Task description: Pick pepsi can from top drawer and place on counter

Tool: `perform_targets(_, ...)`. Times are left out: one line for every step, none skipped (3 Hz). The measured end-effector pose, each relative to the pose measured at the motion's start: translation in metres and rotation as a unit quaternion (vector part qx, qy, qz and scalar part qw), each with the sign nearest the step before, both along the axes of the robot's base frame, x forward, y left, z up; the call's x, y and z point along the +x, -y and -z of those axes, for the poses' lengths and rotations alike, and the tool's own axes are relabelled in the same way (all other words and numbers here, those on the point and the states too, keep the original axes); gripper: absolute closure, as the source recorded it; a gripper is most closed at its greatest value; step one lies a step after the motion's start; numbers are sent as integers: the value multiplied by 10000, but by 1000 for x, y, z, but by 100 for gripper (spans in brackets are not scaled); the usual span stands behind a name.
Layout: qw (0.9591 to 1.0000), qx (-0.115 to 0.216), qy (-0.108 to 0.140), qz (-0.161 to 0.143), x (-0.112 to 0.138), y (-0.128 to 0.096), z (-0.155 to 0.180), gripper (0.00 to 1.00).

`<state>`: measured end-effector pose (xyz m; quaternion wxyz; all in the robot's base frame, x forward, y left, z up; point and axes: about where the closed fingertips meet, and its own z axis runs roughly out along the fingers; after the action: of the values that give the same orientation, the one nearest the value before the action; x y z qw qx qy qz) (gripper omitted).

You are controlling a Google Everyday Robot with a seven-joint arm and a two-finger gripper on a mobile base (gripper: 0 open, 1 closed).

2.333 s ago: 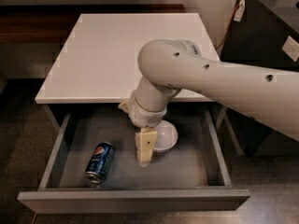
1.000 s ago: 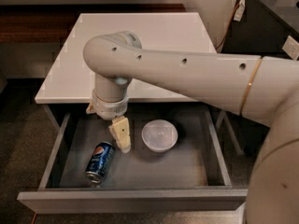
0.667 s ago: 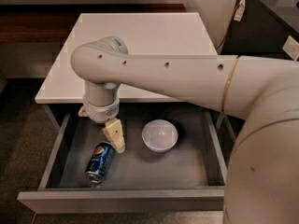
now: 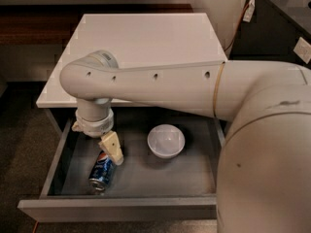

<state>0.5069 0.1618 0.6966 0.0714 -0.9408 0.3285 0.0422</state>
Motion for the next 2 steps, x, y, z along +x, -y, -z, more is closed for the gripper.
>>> perform_targets(9998,-14,-9,-184,-9,-9,7,0)
perform_targets(9993,-12,-102,-346,-20,-16,18,0)
